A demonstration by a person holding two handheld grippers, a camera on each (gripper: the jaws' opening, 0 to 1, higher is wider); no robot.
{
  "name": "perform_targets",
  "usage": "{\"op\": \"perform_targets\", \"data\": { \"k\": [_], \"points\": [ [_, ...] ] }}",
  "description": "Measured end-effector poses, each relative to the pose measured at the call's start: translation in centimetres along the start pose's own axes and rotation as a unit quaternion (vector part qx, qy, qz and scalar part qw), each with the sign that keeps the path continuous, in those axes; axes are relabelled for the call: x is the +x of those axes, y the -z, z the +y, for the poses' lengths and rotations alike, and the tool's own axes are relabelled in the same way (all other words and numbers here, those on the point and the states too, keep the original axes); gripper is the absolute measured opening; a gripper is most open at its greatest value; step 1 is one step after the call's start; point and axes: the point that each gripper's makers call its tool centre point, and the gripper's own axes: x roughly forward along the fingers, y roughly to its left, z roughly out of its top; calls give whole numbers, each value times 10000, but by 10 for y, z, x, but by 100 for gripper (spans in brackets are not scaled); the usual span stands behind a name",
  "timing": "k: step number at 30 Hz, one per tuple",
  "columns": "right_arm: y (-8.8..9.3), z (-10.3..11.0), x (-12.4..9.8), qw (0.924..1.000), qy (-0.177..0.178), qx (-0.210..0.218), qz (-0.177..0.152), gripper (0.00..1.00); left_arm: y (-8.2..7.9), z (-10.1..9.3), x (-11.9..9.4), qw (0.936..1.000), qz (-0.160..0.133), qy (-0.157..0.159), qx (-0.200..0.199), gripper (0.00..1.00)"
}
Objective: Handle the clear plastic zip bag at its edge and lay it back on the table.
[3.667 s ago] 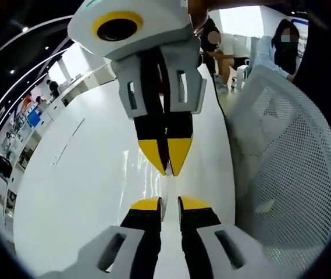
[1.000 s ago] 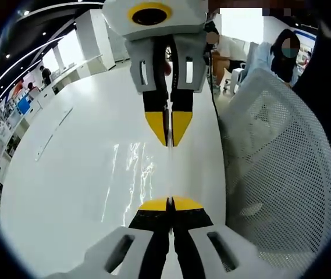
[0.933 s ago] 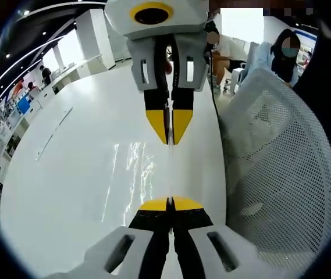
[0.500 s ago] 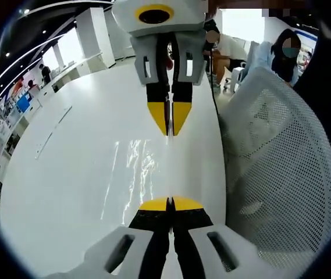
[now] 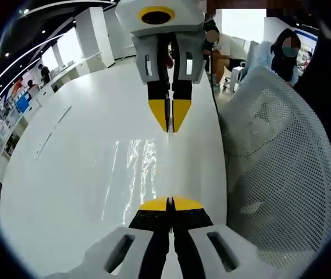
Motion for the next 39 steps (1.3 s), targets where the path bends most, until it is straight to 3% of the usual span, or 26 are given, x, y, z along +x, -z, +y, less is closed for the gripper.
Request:
{"op": "perform_targets", "data": {
  "k": [21, 32, 39],
  "points": [
    [27, 0, -3, 9994, 54, 127, 314, 0, 6, 0, 6, 9998, 150, 16, 86, 0],
    [26, 1, -3, 9992, 16, 257, 292, 0, 6, 2, 8, 10000, 83, -6, 14, 0],
    [27, 2, 0, 9987, 90, 435, 257, 0, 5, 3, 6, 9992, 104, -76, 370, 0]
  ]
}}
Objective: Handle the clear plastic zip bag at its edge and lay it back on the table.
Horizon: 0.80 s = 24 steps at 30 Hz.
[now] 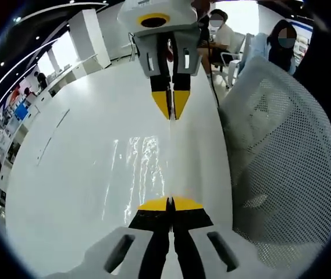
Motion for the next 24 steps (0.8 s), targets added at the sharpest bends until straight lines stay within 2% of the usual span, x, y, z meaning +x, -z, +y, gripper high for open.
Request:
{"op": "perform_targets", "data": {
  "k": [5, 9, 18, 24],
  "points": [
    [-1, 9, 2, 9999, -110, 90, -42, 0, 4, 4, 0, 9996, 9, -52, 267, 0],
    [-13, 16, 3, 9993, -178, 135, -285, 5, 4, 4, -2, 9994, 8, -72, 328, 0],
    [-45, 6, -5, 9968, 83, 56, -798, 7, 4, 3, -2, 9986, -17, -146, 514, 0],
    [-44, -4, 4, 9971, 173, 96, -740, 7, 4, 2, -3, 9985, -82, -188, 513, 0]
  ]
}}
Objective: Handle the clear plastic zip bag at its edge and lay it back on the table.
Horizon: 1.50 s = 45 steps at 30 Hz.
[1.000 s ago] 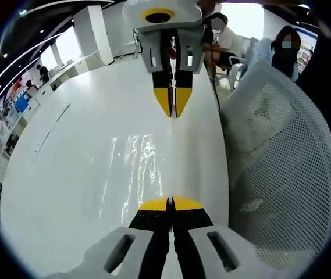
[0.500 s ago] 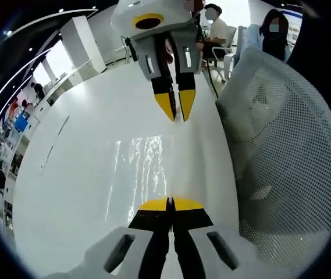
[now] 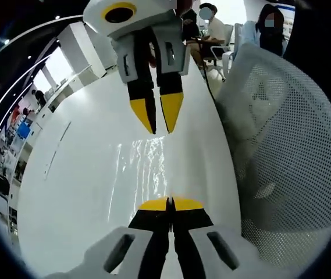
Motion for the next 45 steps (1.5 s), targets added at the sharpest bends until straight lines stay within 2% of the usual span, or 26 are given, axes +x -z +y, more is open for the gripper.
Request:
{"op": "perform_targets", "data": {
  "k": [5, 12, 20, 25, 32, 39, 45],
  "points": [
    [11, -2, 9, 9999, -82, 117, 85, 7, -2, -1, 0, 10000, -56, -7, 36, 0],
    [10, 7, 19, 9993, -201, 306, 65, 6, -3, 3, -1, 9997, -176, -58, -134, 0],
    [2, 17, 27, 9987, -252, 434, 0, 4, -1, 4, -2, 9997, -195, -113, -37, 0],
    [-1, 23, 31, 9990, -267, 361, 6, 3, 1, 4, -2, 9991, -214, -84, -365, 0],
    [2, 16, 33, 9988, -219, 441, 45, 0, -1, 6, -3, 9984, -239, -115, -494, 0],
    [-1, 18, 32, 9984, -248, 500, 85, 0, 0, 8, -5, 9977, -272, -137, -599, 0],
    [-7, 12, 34, 9980, -214, 590, 93, 0, 2, 14, -8, 9965, -300, -227, -750, 0]
  ]
}}
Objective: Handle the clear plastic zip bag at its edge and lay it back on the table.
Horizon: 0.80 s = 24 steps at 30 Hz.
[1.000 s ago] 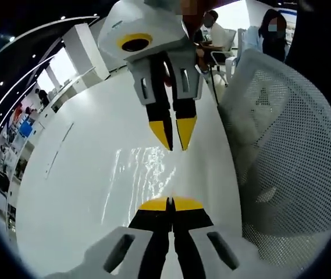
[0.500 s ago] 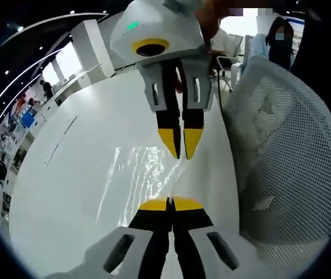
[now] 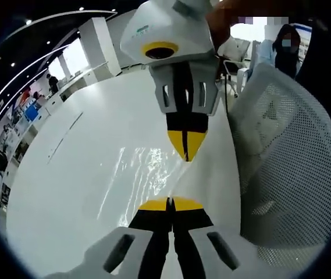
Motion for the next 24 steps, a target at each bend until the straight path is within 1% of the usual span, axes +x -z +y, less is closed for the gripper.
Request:
{"op": "perform_targets", "data": {
  "k": [3, 6, 8, 9, 11, 13, 15, 20, 24],
  "points": [
    [-3, -2, -1, 10000, 37, -44, 34, 0, 1, 1, -2, 9999, -12, 30, -102, 0],
    [-5, -4, -2, 9999, 72, -62, 47, 0, -1, 3, -3, 9999, -64, -16, -125, 0],
    [-7, -6, -3, 9999, 104, -98, 72, 0, 0, 5, -4, 9996, -108, 9, -251, 0],
    [-5, -6, -2, 9998, 106, -116, 76, 0, 0, 6, -5, 9996, -114, -3, -260, 0],
    [-4, -6, -3, 9998, 122, -147, 112, 0, -2, 7, -6, 9995, -123, -46, -284, 4],
    [-4, -8, -3, 9997, 137, -170, 147, 0, -2, 9, -7, 9993, -142, -90, -324, 11],
    [-4, -9, -3, 9997, 141, -160, 142, 0, -3, 11, -9, 9993, -140, -116, -340, 14],
    [-5, -9, -4, 9996, 175, -138, 173, 0, -9, 10, -13, 9996, -174, -103, -182, 16],
    [-7, -12, -3, 9995, 203, -133, 181, 0, -15, 7, -14, 9996, -266, -12, -62, 13]
  ]
}}
